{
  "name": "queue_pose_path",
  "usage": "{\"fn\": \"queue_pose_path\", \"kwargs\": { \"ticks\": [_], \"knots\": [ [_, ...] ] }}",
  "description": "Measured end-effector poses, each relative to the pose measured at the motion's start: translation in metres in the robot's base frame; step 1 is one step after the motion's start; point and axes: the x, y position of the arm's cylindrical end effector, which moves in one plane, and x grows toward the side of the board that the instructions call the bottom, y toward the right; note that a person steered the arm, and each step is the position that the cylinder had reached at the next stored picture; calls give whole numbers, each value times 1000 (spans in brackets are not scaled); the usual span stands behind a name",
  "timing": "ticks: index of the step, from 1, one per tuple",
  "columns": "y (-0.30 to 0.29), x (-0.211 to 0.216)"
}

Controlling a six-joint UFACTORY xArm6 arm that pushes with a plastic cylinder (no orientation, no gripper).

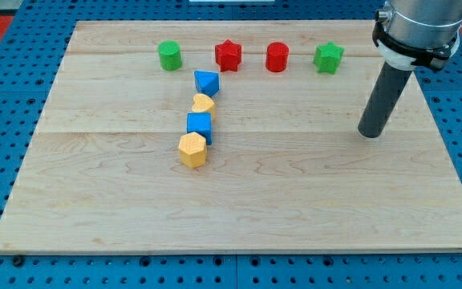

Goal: Push the blue triangle to the bottom left of the board

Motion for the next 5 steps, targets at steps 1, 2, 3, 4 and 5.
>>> {"fn": "queue_pose_path", "kwargs": {
  "ticks": [1,2,3,4,5],
  "knots": [
    [0,1],
    [13,-2],
    [-13,-33],
    [-76,-69],
    [-102,-90]
  ]
}}
